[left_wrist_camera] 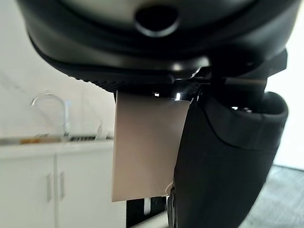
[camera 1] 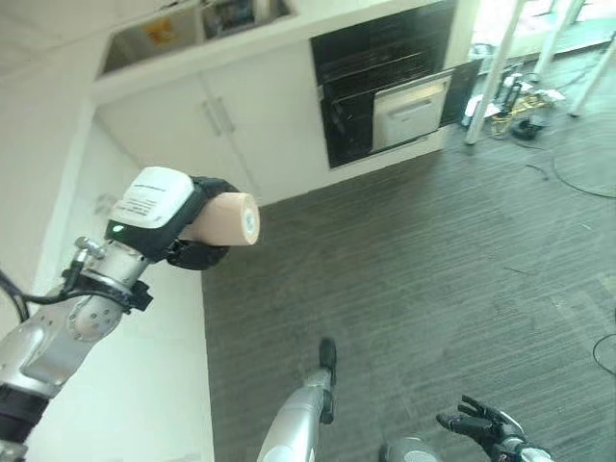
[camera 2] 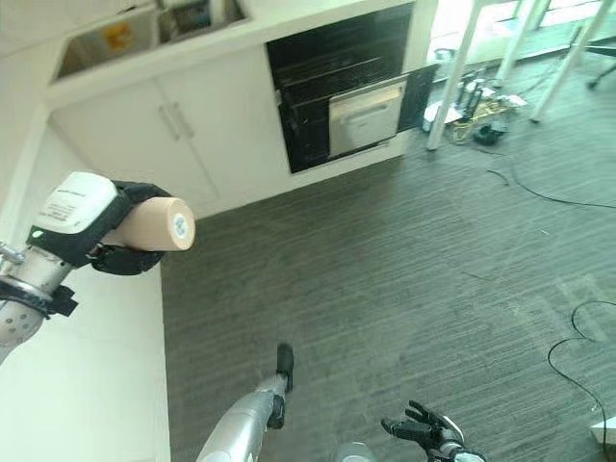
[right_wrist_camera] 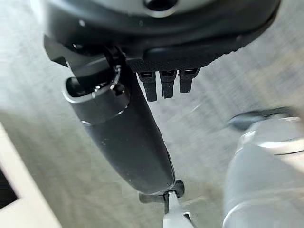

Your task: Place the dishes in the dishwasher.

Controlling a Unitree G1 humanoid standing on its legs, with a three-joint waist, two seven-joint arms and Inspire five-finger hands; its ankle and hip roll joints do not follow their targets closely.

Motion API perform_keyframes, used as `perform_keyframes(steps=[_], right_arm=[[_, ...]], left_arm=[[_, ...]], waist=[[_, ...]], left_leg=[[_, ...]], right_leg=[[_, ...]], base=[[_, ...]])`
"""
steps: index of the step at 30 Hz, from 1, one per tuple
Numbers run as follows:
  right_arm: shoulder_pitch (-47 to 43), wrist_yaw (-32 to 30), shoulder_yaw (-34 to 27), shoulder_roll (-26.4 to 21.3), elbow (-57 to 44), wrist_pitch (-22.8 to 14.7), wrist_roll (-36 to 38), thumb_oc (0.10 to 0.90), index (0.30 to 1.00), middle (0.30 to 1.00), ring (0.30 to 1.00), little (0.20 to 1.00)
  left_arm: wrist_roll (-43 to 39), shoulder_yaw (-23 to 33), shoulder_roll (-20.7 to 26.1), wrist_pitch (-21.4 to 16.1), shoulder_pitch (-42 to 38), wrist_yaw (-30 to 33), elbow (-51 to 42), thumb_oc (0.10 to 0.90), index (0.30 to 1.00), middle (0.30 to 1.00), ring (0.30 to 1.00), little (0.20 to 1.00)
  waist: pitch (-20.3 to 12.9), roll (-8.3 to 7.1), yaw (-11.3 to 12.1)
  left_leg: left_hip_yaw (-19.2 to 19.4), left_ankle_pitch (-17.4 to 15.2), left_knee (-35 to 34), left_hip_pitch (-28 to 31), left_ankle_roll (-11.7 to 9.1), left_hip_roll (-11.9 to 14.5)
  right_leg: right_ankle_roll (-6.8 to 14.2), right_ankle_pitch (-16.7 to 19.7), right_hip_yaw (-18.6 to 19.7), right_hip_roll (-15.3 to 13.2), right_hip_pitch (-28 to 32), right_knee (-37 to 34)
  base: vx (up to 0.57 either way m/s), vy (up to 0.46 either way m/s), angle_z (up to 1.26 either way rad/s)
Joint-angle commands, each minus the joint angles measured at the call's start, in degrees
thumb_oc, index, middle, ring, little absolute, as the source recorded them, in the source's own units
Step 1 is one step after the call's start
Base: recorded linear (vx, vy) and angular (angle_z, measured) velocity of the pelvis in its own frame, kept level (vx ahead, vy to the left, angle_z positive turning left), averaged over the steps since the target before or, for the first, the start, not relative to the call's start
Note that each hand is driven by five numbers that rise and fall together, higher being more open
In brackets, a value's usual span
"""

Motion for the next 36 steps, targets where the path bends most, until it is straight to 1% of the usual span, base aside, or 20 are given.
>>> perform_keyframes(steps=[1, 2, 4, 7, 8, 10, 12, 13, 15, 17, 18, 20, 22, 24, 28, 29, 32, 34, 35, 36], right_arm=[[-6.1, -0.6, 0.9, 1.9, -2.9, -1.0, 0.2, 0.800, 0.900, 0.900, 0.900, 0.900], [-5.5, -1.4, 1.2, 2.7, -5.3, 0.4, -0.8, 0.800, 0.900, 0.900, 0.900, 0.900], [-5.5, -1.7, 1.4, 3.4, -6.2, 0.6, -1.6, 0.800, 0.900, 0.900, 0.900, 0.900], [-6.5, -1.3, 2.7, 3.6, -7.3, -0.3, -1.6, 0.800, 0.900, 0.900, 0.900, 0.900], [-7.0, -1.1, 3.1, 3.3, -7.7, -0.6, -1.6, 0.800, 0.900, 0.900, 0.900, 0.900], [-8.4, -0.1, 3.3, 2.6, -7.4, -0.9, -1.0, 0.800, 0.900, 0.900, 0.900, 0.900], [-9.5, 1.7, 3.8, 2.5, -7.1, -0.6, -0.8, 0.800, 0.900, 0.900, 0.900, 0.900], [-9.8, 2.8, 4.0, 2.4, -7.4, 0.6, -1.4, 0.800, 0.900, 0.900, 0.900, 0.900], [-9.7, 4.2, 4.1, 2.4, -7.5, 2.8, -0.4, 0.800, 0.900, 0.900, 0.900, 0.900], [-9.2, 6.4, 4.4, 2.4, -8.0, 3.6, -0.5, 0.800, 0.900, 0.900, 0.900, 0.900], [-8.5, 6.9, 5.2, 2.4, -8.4, 3.3, -0.9, 0.800, 0.900, 0.900, 0.900, 0.900], [-7.7, 7.8, 5.1, 1.9, -7.8, 2.2, 1.4, 0.800, 0.900, 0.900, 0.900, 0.900], [-6.1, 8.8, 3.4, 1.0, -6.5, 0.0, 5.6, 0.800, 0.900, 0.900, 0.900, 0.900], [-5.0, 9.3, 2.4, 1.0, -5.0, -1.8, 6.2, 0.800, 0.900, 0.900, 0.900, 0.900], [-4.6, 10.1, 1.3, 0.9, -3.4, -3.0, 6.3, 0.800, 0.900, 0.900, 0.900, 0.900], [-7.1, 8.4, 1.1, 5.9, -3.3, 1.2, 8.3, 0.800, 0.900, 0.900, 0.900, 0.900], [-7.6, 5.8, 3.3, 7.0, -4.4, -1.2, 7.3, 0.800, 0.900, 0.900, 0.900, 0.900], [-8.1, 2.5, 4.0, 6.6, -5.8, -1.3, 7.4, 0.800, 0.900, 0.900, 0.900, 0.900], [-8.4, 2.0, 4.2, 6.6, -6.0, -1.4, 6.7, 0.800, 0.900, 0.900, 0.900, 0.900], [-8.8, 1.9, 4.4, 6.8, -6.2, -2.5, 5.5, 0.800, 0.900, 0.900, 0.900, 0.900]], left_arm=[[-1.0, 9.2, 4.5, -2.2, -9.1, 3.9, -0.6, 0.400, 0.300, 0.300, 0.300, 0.300], [-1.8, 9.4, 5.9, -2.6, -8.2, 4.1, 0.9, 0.400, 0.300, 0.300, 0.300, 0.300], [-2.7, 9.2, 7.1, -3.3, -8.1, 4.5, 2.4, 0.400, 0.300, 0.300, 0.300, 0.300], [-1.2, 8.0, 7.6, -3.1, -9.6, 6.5, 3.3, 0.400, 0.300, 0.300, 0.300, 0.300], [-0.8, 7.4, 7.6, -2.4, -10.9, 7.0, 3.3, 0.400, 0.300, 0.300, 0.300, 0.300], [-1.0, 6.3, 7.8, -1.3, -13.2, 7.8, 3.9, 0.400, 0.300, 0.300, 0.300, 0.300], [-2.6, 5.9, 8.8, -0.5, -14.0, 8.2, 4.7, 0.400, 0.300, 0.300, 0.300, 0.300], [-3.3, 6.4, 9.0, -0.6, -14.0, 7.6, 5.0, 0.400, 0.300, 0.300, 0.300, 0.300], [-4.5, 7.1, 8.9, -0.8, -12.9, 6.8, 4.6, 0.400, 0.300, 0.300, 0.300, 0.300], [-4.4, 8.3, 8.1, -0.7, -11.5, 6.3, 2.9, 0.400, 0.300, 0.300, 0.300, 0.300], [-4.3, 8.9, 7.3, -0.4, -11.4, 5.9, 0.8, 0.400, 0.300, 0.300, 0.300, 0.300], [-4.6, 8.6, 6.3, 0.1, -13.4, 5.1, -1.8, 0.400, 0.300, 0.300, 0.300, 0.300], [-5.1, 5.5, 5.0, 0.5, -18.6, 3.7, -3.7, 0.400, 0.300, 0.300, 0.300, 0.300], [-5.1, 3.2, 3.8, 1.7, -22.0, 2.5, -5.2, 0.400, 0.300, 0.300, 0.300, 0.300], [-3.5, 2.2, 1.5, 2.6, -22.7, 3.0, -5.8, 0.400, 0.300, 0.300, 0.300, 0.300], [2.8, -15.5, -17.5, 4.0, -23.8, 6.3, 10.4, 0.400, 0.300, 0.300, 0.300, 0.300], [4.4, -15.7, -18.7, 5.6, -22.2, 8.3, 7.7, 0.400, 0.300, 0.300, 0.300, 0.300], [3.7, -15.1, -18.6, 7.4, -22.2, 8.5, 5.6, 0.400, 0.300, 0.300, 0.300, 0.300], [3.4, -14.8, -18.6, 8.5, -22.1, 8.6, 4.9, 0.400, 0.300, 0.300, 0.300, 0.300], [3.2, -14.5, -18.0, 9.8, -22.4, 8.5, 3.8, 0.400, 0.300, 0.300, 0.300, 0.300]], waist=[[0.0, -0.43, 0.2], [0.2, 0.05, -0.5], [0.2, 0.59, -0.9], [1.3, 2.48, -1.1], [2.0, 2.91, -1.4], [2.8, 3.29, -1.8], [3.1, 2.20, -2.2], [2.7, 1.74, -2.1], [1.8, 0.78, -1.6], [1.2, 0.19, -1.4], [1.0, -0.18, -1.5], [1.3, -0.38, -2.1], [1.5, 0.16, -4.3], [1.2, 1.21, -5.6], [0.2, 1.93, -5.5], [0.7, 0.97, -6.5], [1.3, 0.25, -5.6], [2.3, -0.42, -5.1], [2.6, -0.56, -4.6], [3.2, -1.09, -3.6]], left_leg=[[2.2, 5.2, -2.4, 7.9, 10.9, -6.2], [0.9, 3.5, -2.4, 10.3, 12.7, -6.6], [-0.4, 2.5, -2.4, 11.9, 13.8, -6.5], [-2.6, 0.9, -2.4, 15.1, 13.9, -5.0], [-3.6, 0.7, -2.4, 15.7, 13.6, -4.4], [-4.9, -0.4, -2.4, 16.1, 13.3, -3.6], [-6.3, -2.3, -2.4, 17.1, 13.2, -3.7], [-7.0, -2.7, -2.4, 17.5, 12.8, -3.0], [-7.0, -2.9, -2.4, 18.2, 11.8, -1.8], [-6.7, -3.0, -2.4, 18.6, 10.9, 0.1], [-5.7, -2.5, -2.4, 18.6, 10.0, 2.1], [-3.6, -1.1, -2.4, 18.0, 9.3, 3.5], [2.9, 1.1, -2.4, 17.2, 7.9, 5.4], [6.7, 1.0, -2.4, 16.9, 6.6, 6.1], [4.6, 2.1, -2.4, 15.6, 6.0, 5.9], [-2.1, 0.1, -2.4, 16.7, 8.0, 4.1], [-0.6, -1.0, -2.4, 16.7, 9.0, 3.6], [-1.6, -1.1, -2.4, 16.6, 10.2, 2.4], [-1.5, -1.0, -2.4, 16.3, 10.6, 2.3], [-0.3, -0.7, -2.4, 16.3, 10.9, 3.0]], right_leg=[[9.8, 10.3, -6.8, 4.7, -12.4, 18.2], [10.5, 11.9, -6.8, 4.2, -16.8, 29.0], [10.3, 12.5, -7.3, 3.8, -21.5, 33.6], [8.7, 9.5, -9.7, 0.5, -26.3, 26.3], [8.6, 9.7, -9.4, -0.3, -26.2, 19.5], [9.3, 13.9, -7.3, -2.0, -25.8, 5.8], [11.3, 17.1, -1.4, -4.3, -29.3, 4.3], [12.0, 15.7, -0.2, -3.9, -29.1, 4.3], [12.1, 14.7, -1.3, -4.0, -28.6, 4.3], [11.4, 13.8, -2.8, -3.4, -27.9, 4.3], [10.0, 12.2, -4.7, -3.0, -26.9, 4.3], [8.5, 10.9, -7.3, -2.7, -25.6, 4.3], [7.2, 9.7, -11.1, -2.7, -24.2, 4.3], [7.5, 8.2, -13.4, -2.8, -23.0, 4.3], [7.1, 8.1, -13.3, -2.8, -23.4, 4.3], [8.0, 9.4, -8.7, -0.4, -22.4, 8.1], [6.8, 8.8, -9.4, 1.4, -21.7, 5.9], [6.4, 8.9, -9.4, 2.8, -22.9, 9.7], [6.7, 8.9, -10.0, 2.6, -24.2, 12.3], [8.2, 10.2, -11.2, -1.0, -26.5, 14.4]], base=[[0.45, 0.122, -1.25], [0.35, 0.083, -0.34], [0.20, -0.019, 0.03], [0.16, -0.133, 0.04], [0.12, -0.241, 0.02], [0.14, -0.291, 0.57], [0.22, -0.464, 0.60], [0.28, -0.548, -0.12], [0.27, -0.514, 0.07], [0.19, -0.478, 0.20], [0.12, -0.480, 0.35], [0.06, -0.436, 0.72], [0.00, -0.257, 0.96], [0.05, -0.052, 1.44], [-0.03, 0.043, 0.66], [0.00, 0.063, -0.22], [-0.01, 0.058, -0.04], [0.01, -0.005, -0.28], [-0.01, -0.169, -0.85], [0.02, -0.328, -0.86]])
